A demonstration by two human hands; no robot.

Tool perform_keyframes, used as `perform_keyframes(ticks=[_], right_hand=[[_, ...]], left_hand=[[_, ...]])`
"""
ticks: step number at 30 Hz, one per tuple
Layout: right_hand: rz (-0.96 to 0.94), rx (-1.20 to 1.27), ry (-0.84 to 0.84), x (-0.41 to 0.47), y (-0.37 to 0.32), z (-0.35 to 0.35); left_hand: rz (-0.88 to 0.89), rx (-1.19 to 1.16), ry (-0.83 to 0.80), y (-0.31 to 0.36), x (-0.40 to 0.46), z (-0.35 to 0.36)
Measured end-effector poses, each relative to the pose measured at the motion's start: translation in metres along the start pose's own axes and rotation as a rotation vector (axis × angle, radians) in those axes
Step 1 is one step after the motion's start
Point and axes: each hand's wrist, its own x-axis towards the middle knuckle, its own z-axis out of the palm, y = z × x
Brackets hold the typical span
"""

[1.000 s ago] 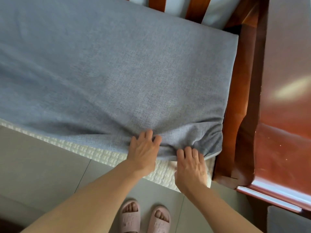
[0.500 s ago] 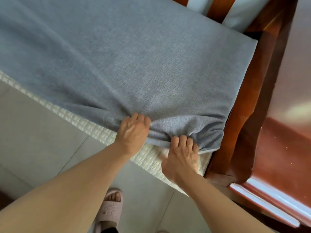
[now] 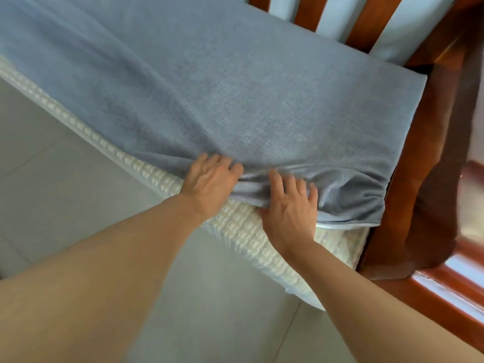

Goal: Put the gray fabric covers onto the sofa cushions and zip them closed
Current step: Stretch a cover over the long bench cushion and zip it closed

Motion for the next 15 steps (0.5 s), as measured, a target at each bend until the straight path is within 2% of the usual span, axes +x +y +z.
perform_keyframes(ticks=[4,7,15], right_hand=[[-0.002,0.068,0.140,-0.002,-0.010,0.016],[0.036,0.117,0.255,-0.021,-0.016,0.020],[0.056,0.083,0.243,-0.046,-0.036,0.012]], left_hand=[[-0.083,-0.041,0.073,0.004,0.009,0.013],[-0.067,-0.035,0.125,0.007,0.006,0.025],[-0.067,-0.062,0.187,0.007,-0.025,0.036]])
